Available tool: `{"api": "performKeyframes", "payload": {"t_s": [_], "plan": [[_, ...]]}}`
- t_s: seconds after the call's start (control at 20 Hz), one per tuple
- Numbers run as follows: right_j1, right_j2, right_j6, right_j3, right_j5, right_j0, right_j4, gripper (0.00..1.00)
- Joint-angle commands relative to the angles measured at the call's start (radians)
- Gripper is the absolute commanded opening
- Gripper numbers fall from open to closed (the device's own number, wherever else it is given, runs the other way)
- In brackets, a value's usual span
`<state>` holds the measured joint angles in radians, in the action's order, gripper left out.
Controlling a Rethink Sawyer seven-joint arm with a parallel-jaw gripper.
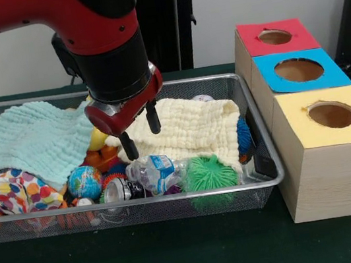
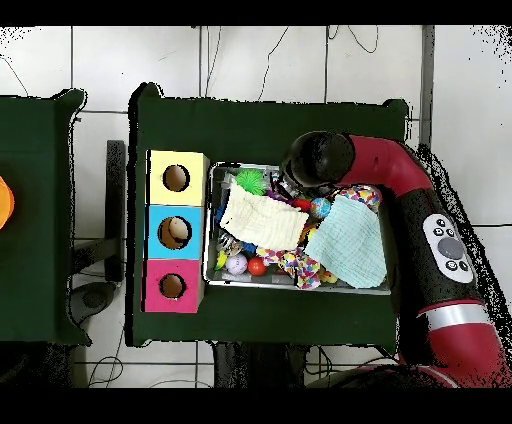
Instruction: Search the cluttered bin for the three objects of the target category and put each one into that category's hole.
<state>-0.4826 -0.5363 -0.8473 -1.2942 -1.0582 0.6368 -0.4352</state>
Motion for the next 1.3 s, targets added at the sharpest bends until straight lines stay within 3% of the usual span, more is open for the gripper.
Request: {"api": "performKeyframes", "payload": {"t_s": [0.05, 0.6, 1.0, 1.3], "plan": [[0.029, -0.059, 0.137, -0.066, 0.113, 0.020, -0.062, 1.00], [0.043, -0.049, 0.112, -0.132, 0.207, 0.035, -0.068, 1.00], [0.019, -0.053, 0.148, -0.121, 0.167, 0.049, -0.055, 1.00], [0.005, -0.058, 0.159, -0.166, 0.185, 0.087, -0.062, 1.00]]}}
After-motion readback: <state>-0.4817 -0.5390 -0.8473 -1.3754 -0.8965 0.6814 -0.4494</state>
